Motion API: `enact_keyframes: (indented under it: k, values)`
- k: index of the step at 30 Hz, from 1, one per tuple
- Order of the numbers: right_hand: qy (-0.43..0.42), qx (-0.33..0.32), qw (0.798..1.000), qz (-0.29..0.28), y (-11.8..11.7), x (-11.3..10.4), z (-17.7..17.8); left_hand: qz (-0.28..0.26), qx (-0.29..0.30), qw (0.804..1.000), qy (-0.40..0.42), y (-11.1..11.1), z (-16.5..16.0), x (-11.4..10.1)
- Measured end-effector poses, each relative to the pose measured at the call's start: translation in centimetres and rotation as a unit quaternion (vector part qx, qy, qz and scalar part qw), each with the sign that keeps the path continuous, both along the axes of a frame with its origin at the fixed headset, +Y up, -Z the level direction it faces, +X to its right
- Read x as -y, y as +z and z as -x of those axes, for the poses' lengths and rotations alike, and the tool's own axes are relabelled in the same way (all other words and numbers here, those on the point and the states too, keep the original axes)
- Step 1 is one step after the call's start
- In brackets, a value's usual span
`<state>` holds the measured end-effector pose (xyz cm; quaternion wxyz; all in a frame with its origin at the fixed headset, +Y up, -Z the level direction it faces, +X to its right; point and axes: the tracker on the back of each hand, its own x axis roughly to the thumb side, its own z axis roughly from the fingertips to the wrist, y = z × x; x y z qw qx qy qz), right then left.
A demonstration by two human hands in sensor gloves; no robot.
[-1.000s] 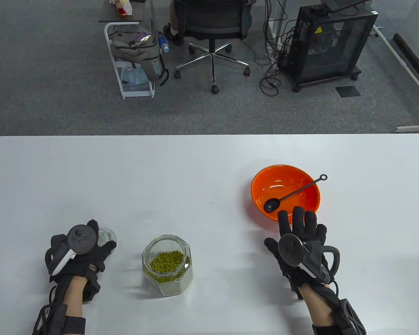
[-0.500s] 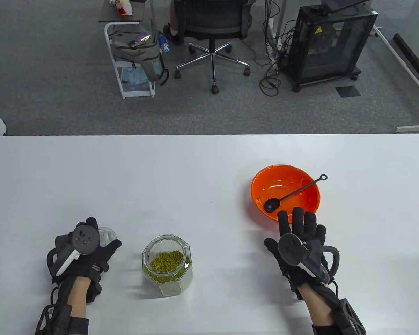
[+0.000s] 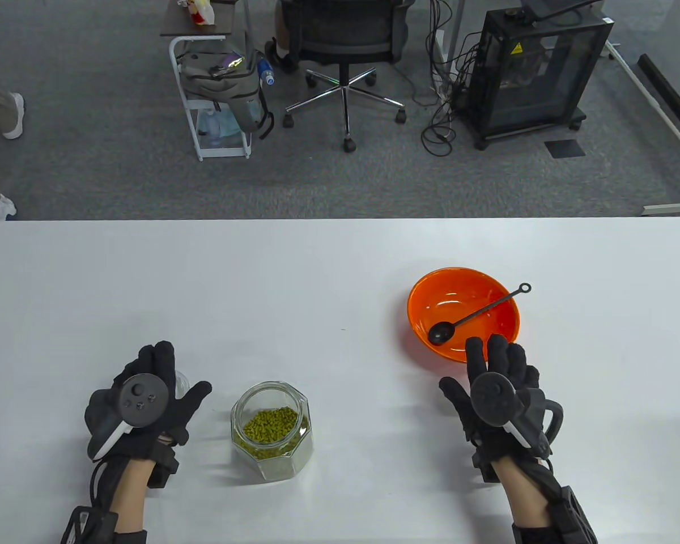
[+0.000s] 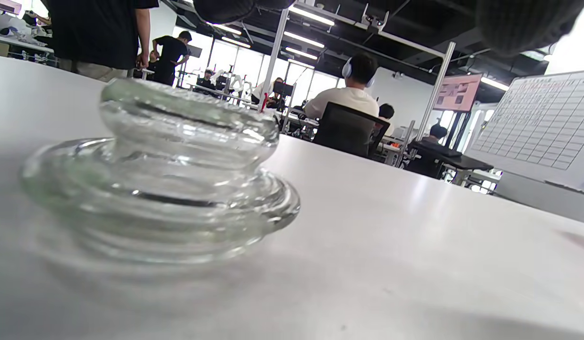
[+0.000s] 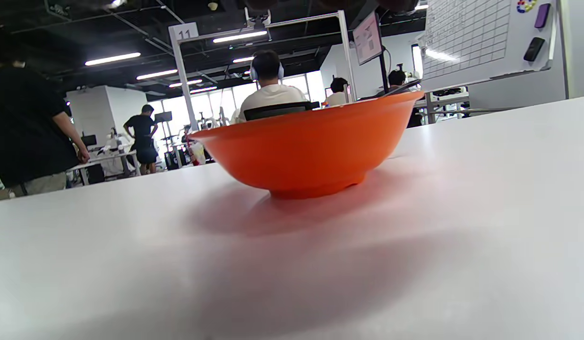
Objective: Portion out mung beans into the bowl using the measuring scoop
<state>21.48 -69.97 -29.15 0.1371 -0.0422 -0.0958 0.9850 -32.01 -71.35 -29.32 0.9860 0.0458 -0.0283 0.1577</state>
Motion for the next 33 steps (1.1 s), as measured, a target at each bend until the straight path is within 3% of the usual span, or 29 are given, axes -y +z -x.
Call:
enact_keyframes:
  k: [7, 14, 21, 25, 30, 33]
  values:
    - [-0.06, 0.05, 0.997, 0.005, -0.7, 0.8, -2.0, -0.018, 0.014, 1.0, 0.019, 0.3, -0.4, -0.5]
    - [-0.061, 0.117, 0.991, -0.005, -1.4, 1.1, -3.3, -0.02, 0.029, 0.998, 0.042, 0.4, -0.6, -0.8]
    - [-0.109, 0.222, 0.969, 0.001, -3.1, 0.6, -5.0, -0.03, 0.036, 0.998, 0.051, 0.5, -0.5, -1.2]
    - [-0.131, 0.273, 0.951, 0.063, -4.7, 1.0, -6.1, -0.028, 0.04, 0.997, 0.054, 0.5, -0.6, -1.1]
    - [-0.123, 0.289, 0.944, 0.104, -6.1, 1.4, -6.2, -0.026, 0.045, 0.997, 0.054, 0.5, -0.7, -1.1]
    - [-0.148, 0.312, 0.929, 0.13, -6.8, 2.1, -6.8, -0.025, 0.046, 0.997, 0.054, 0.5, -0.7, -1.1]
